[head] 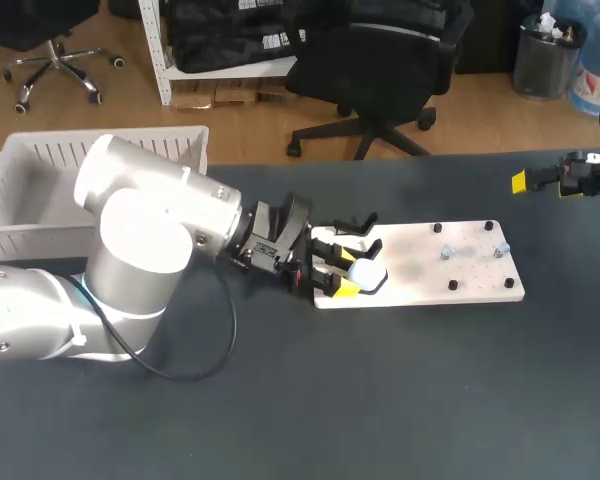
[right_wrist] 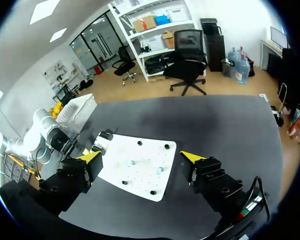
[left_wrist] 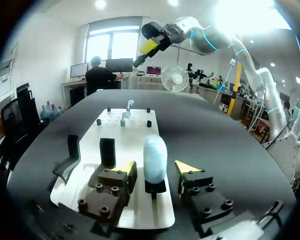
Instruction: Pick up each earbud case from the left stands, insert the matching earbuds, close the lid, and place the case in the box.
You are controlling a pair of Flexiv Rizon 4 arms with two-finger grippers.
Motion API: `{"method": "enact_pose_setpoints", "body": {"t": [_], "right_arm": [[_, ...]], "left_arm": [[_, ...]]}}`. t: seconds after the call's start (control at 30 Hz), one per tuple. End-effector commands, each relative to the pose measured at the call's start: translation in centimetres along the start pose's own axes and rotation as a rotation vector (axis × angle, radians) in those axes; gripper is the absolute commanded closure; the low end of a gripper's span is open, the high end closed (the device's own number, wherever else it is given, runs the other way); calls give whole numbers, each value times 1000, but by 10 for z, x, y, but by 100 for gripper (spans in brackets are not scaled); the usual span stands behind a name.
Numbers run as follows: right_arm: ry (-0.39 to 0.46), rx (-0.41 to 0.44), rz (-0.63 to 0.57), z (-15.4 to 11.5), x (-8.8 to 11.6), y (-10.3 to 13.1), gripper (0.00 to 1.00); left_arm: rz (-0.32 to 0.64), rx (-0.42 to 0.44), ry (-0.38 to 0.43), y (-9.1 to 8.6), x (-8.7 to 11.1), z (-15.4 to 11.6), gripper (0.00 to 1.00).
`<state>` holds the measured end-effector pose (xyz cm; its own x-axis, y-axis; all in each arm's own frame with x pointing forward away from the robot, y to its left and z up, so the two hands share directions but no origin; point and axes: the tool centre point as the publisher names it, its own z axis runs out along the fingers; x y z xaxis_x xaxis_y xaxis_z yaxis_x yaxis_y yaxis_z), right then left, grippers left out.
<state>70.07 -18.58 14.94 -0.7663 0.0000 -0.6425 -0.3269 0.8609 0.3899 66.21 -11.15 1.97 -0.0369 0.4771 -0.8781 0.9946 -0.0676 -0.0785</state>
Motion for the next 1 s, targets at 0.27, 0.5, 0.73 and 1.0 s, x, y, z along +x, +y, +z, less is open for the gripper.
{"method": "enact_pose_setpoints", "body": {"t": [0.27,0.5,0.73,1.0], "right_arm": [[1,0,0,0,0,0,0],[1,0,0,0,0,0,0],[1,0,0,0,0,0,0],[1,0,0,0,0,0,0]], "left_arm": [[-3,10,-8,1,-1,3,54],[-3,15,-11,0,-2,4,55],[-1,16,-13,-1,-2,6,60],[3,14,-14,0,-2,7,64]]}}
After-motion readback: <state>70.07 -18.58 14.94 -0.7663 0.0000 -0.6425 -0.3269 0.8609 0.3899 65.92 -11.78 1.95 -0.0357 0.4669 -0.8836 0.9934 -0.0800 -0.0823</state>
